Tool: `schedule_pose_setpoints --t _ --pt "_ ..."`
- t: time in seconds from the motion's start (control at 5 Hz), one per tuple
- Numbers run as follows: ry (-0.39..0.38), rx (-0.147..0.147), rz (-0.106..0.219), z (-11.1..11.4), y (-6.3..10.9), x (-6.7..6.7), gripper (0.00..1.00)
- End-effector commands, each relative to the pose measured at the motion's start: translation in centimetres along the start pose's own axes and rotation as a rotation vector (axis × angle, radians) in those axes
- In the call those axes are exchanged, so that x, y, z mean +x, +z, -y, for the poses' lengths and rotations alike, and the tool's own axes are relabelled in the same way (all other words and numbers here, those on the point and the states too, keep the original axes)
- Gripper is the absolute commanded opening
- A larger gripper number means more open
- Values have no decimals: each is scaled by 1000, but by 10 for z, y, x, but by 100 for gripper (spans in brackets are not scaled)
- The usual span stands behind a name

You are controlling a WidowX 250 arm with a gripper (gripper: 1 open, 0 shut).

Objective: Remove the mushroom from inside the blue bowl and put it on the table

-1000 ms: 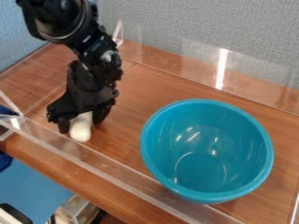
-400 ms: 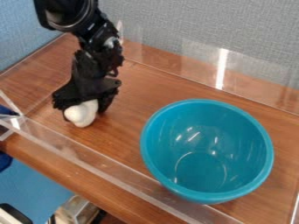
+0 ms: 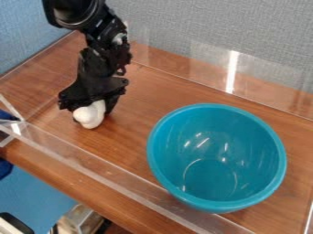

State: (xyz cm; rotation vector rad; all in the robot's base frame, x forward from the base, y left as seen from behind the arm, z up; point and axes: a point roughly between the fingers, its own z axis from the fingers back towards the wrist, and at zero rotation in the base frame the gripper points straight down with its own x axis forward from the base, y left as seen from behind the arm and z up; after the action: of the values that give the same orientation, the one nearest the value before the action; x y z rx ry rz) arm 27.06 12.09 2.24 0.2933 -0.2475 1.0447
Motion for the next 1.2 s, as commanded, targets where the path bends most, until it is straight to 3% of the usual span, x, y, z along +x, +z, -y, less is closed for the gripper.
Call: schedule_pose_setpoints --t 0.0,0.2,0.6,0.8,1.0 --pt "13 7 -3 2 2 -1 0" --pt "1 6 -3 11 5 -6 0" --pt "-3 12 -7 -2 8 -12 0" --pt "-6 18 -7 -9 9 -14 100" --pt "72 53 -23 -6 14 -22 100"
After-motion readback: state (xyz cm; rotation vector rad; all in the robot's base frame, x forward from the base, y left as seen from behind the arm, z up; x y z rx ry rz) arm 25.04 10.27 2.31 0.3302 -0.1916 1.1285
